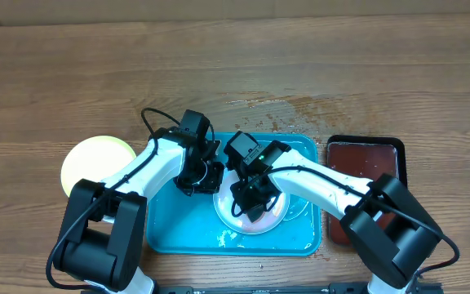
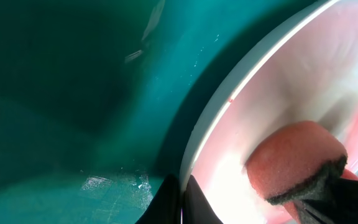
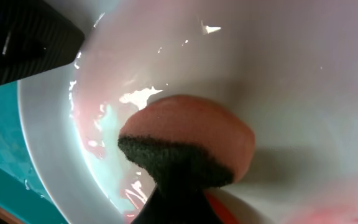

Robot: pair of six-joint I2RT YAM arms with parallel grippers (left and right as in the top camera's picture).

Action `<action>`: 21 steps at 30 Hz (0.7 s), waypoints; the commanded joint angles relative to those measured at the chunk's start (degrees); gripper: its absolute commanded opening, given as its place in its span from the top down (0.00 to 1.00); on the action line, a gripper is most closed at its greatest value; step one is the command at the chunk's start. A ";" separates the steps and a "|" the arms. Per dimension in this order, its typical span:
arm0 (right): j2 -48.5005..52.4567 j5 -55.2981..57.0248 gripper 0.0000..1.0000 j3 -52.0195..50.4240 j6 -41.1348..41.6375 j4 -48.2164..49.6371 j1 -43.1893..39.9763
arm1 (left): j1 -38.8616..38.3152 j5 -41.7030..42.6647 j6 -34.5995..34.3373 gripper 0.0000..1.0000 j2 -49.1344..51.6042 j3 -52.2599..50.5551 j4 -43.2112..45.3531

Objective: Clean dirty plates on tray and stack at the side

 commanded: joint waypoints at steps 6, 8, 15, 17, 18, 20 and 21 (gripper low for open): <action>1.46 -3.43 0.96 0.85 13.66 11.67 -7.39 | -0.26 1.22 1.22 0.96 0.59 0.04 0.57; 1.46 -0.59 0.96 0.85 18.97 13.88 -10.38 | -0.26 1.22 1.22 0.96 0.59 0.04 0.42; 1.46 4.04 0.96 0.85 18.82 8.48 -17.07 | -0.26 1.22 1.16 0.96 0.59 0.04 0.13; 1.46 4.15 0.96 0.85 15.91 5.05 -18.29 | -0.26 1.20 0.98 0.96 0.59 0.04 0.15; 1.46 4.15 0.96 0.85 14.36 3.65 -18.60 | -0.26 1.20 0.98 0.96 0.59 0.04 0.15; 1.46 4.39 0.96 0.85 11.06 0.50 -18.67 | -0.26 1.14 0.94 0.96 0.59 0.04 0.20; 1.46 4.37 0.96 0.85 9.79 -0.98 -18.67 | -0.26 1.11 0.59 0.96 0.59 0.04 0.22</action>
